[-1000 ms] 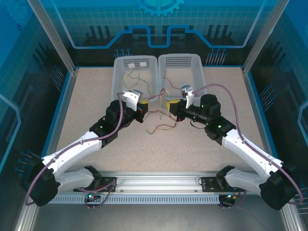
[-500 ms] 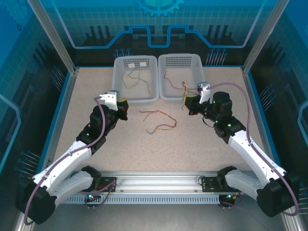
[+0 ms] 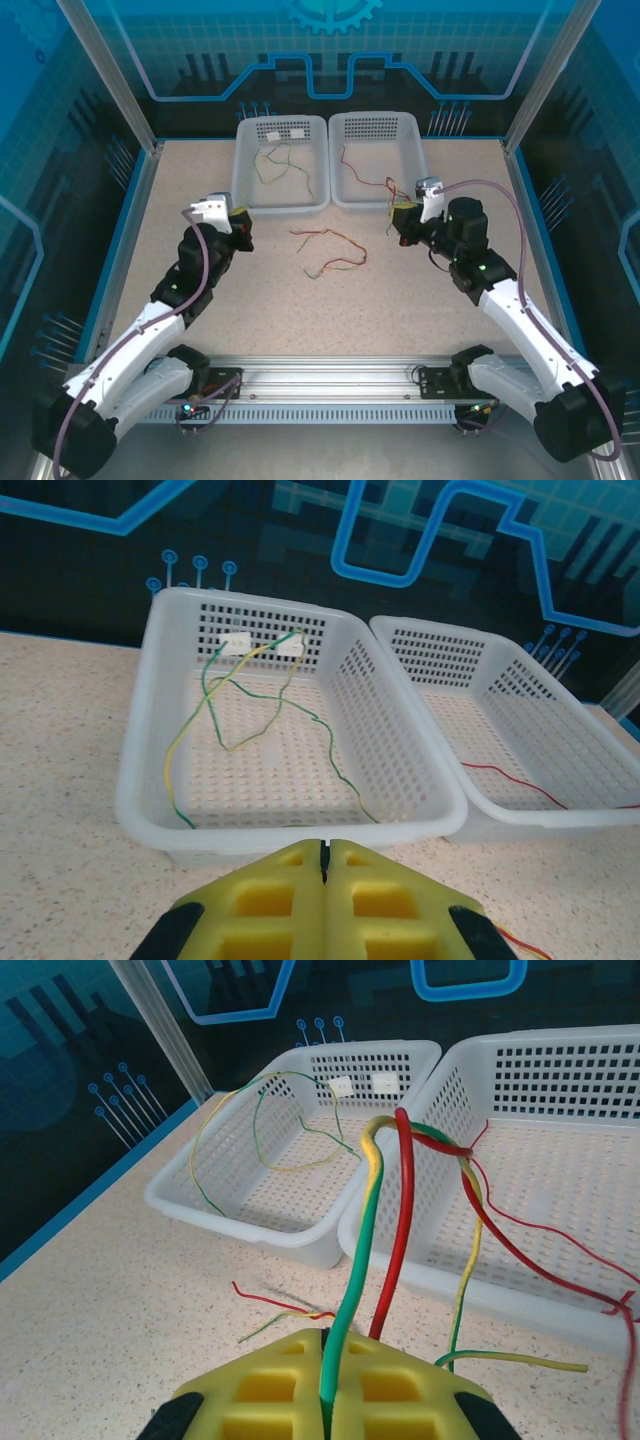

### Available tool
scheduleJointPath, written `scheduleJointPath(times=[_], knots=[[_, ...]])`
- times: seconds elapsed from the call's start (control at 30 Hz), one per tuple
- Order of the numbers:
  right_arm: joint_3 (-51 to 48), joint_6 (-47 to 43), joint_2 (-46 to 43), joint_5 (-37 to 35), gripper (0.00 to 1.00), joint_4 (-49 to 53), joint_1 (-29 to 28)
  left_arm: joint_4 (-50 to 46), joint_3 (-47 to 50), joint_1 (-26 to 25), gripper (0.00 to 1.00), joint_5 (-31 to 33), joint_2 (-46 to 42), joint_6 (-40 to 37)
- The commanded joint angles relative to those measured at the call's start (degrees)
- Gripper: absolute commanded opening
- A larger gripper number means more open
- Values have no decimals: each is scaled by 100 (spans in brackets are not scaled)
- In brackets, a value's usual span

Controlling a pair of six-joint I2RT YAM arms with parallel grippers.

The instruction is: Untangle the cables

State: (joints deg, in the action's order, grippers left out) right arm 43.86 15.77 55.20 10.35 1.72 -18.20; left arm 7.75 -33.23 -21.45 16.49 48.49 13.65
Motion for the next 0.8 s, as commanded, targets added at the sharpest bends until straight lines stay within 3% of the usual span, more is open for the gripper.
scheduleJointPath(times=[0.0,0.03,0.1,0.13,0.23,0.4,0.53,0.77], knots=[[-48,-119,-106,-76,0,28,152,-114,71,119,0,246,-85,170],[-36,-82,-114,-3,0,47,189,-84,76,161,0,173,-71,252],[-39,40,-91,246,0,-39,225,11,-38,170,2,-655,40,132],[-44,113,-57,420,0,-134,220,85,-139,168,15,-1229,167,80],[1,485,60,914,0,-422,183,150,-526,-32,36,-2313,691,-40],[107,560,326,1558,0,-1075,-425,605,-890,-1032,77,-2651,1404,-729],[439,503,714,1949,0,-1098,-997,1257,-1126,-1193,82,-3371,2069,-410],[579,122,960,2352,0,-1242,-1418,1625,-1171,-1327,82,-3407,2315,-458]])
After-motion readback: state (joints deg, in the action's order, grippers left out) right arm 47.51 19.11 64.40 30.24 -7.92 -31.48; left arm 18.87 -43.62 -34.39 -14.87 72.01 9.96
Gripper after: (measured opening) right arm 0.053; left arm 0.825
